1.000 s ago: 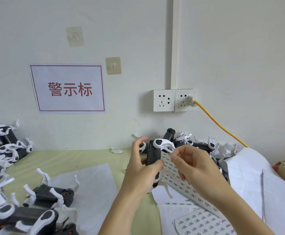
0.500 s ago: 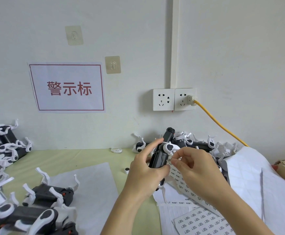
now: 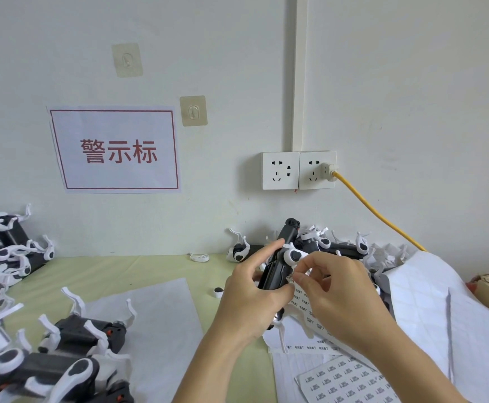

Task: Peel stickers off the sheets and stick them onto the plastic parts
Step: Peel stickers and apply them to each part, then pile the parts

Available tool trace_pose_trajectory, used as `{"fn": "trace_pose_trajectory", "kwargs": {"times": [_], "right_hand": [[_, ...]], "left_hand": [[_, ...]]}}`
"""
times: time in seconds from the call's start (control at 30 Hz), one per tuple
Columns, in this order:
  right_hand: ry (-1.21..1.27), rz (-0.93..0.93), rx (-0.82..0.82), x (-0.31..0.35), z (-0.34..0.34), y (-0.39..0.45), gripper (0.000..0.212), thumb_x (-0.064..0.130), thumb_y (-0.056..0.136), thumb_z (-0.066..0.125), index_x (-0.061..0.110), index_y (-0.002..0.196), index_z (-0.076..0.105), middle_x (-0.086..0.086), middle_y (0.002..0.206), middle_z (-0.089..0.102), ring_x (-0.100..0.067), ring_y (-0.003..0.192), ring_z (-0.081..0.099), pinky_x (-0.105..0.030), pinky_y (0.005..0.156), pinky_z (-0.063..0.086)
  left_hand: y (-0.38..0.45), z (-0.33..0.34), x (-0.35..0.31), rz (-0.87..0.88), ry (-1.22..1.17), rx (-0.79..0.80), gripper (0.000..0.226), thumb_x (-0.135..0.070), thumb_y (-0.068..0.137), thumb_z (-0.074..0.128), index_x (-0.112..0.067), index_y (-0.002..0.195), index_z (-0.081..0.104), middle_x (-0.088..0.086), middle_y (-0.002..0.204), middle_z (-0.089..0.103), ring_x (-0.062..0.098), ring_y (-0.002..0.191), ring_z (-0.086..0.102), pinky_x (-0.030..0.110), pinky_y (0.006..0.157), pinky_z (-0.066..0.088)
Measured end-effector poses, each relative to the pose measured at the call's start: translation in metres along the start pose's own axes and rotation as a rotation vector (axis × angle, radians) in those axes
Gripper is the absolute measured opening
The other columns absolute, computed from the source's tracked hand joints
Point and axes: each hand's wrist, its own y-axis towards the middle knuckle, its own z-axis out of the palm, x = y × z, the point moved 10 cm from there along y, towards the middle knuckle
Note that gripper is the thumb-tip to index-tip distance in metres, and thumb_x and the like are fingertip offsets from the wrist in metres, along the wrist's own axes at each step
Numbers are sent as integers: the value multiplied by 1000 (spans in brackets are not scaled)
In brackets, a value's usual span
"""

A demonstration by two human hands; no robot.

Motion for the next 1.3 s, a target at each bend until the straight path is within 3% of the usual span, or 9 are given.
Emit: {"fn": "trace_pose_trajectory", "kwargs": {"times": [0.27, 0.6, 0.73, 0.93, 1.13, 1.3], "right_hand": [[-68, -45, -45, 3, -1, -1, 18, 25, 91, 69, 32, 75, 64, 3, 56, 59, -15, 48, 49, -28, 51, 40], [-137, -72, -65, 7, -3, -2, 16, 26, 90, 70, 33, 77, 64, 7, 56, 57, -13, 51, 48, -27, 52, 40], [-161, -74, -72, 9, -3, -2, 14, 27, 90, 71, 32, 78, 65, 10, 56, 57, -12, 52, 49, -26, 51, 38], [-207, -76, -87, 12, -5, -3, 11, 28, 89, 72, 33, 80, 68, 12, 52, 53, -9, 53, 50, -26, 51, 39], [-268, -67, -147, 17, -10, -5, 7, 32, 85, 75, 35, 79, 72, 14, 50, 50, -3, 51, 47, -25, 51, 41], [-274, -37, -199, 18, -18, -7, 8, 33, 80, 80, 38, 77, 75, 18, 52, 52, 0, 56, 52, -23, 49, 38]], "left_hand": [[0, -1, -1, 3, -15, -13, 63, -17, 81, 74, -63, 121, 58, 4, 115, 68, 6, 74, 65, 17, 58, 52], [1, 0, -1, 9, -32, -13, 58, -31, 69, 68, -62, 117, 60, 3, 102, 73, 9, 79, 65, 16, 61, 52], [2, -1, 0, 12, -2, -20, 56, -35, 68, 65, -64, 115, 59, -4, 101, 73, 9, 96, 67, 14, 66, 50], [0, 0, -3, 24, -1, -17, 53, -31, 71, 63, -59, 116, 61, 5, 90, 73, 12, 66, 60, 20, 56, 49], [-1, -1, -7, 50, 1, -28, 50, -24, 75, 65, -57, 112, 64, 11, 87, 71, 15, 60, 56, 26, 55, 55], [-2, 0, -9, 54, -2, -12, 51, -24, 74, 63, -61, 109, 63, 10, 85, 70, 18, 57, 53, 23, 50, 48]]}}
